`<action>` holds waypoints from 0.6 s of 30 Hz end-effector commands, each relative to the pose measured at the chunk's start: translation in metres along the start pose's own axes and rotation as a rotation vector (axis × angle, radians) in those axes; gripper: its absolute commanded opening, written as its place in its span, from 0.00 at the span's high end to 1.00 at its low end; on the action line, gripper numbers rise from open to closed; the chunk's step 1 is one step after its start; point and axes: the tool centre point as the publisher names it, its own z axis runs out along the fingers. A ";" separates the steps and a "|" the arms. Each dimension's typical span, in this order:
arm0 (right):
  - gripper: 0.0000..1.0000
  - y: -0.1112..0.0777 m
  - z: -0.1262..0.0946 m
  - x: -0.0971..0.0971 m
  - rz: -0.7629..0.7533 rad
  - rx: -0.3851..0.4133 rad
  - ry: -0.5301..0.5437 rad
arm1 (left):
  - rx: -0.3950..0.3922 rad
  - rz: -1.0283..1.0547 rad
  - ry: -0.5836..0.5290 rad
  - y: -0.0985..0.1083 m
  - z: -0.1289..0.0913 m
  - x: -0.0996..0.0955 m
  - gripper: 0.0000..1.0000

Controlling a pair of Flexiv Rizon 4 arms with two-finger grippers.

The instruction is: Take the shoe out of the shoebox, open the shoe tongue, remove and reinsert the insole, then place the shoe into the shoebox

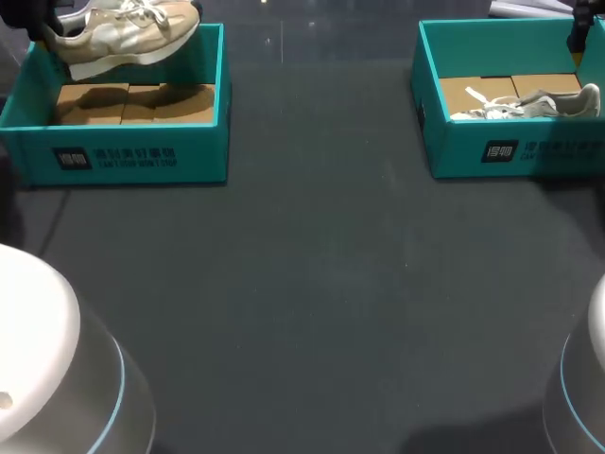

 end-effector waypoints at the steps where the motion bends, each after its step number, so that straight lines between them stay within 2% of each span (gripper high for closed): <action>1: 0.00 0.000 0.000 0.000 0.001 0.000 0.000 | -0.006 -0.005 0.005 -0.005 -0.025 0.001 1.00; 18: 0.00 0.000 0.000 0.000 0.001 0.000 0.000 | -0.031 -0.056 0.010 0.007 -0.094 0.004 1.00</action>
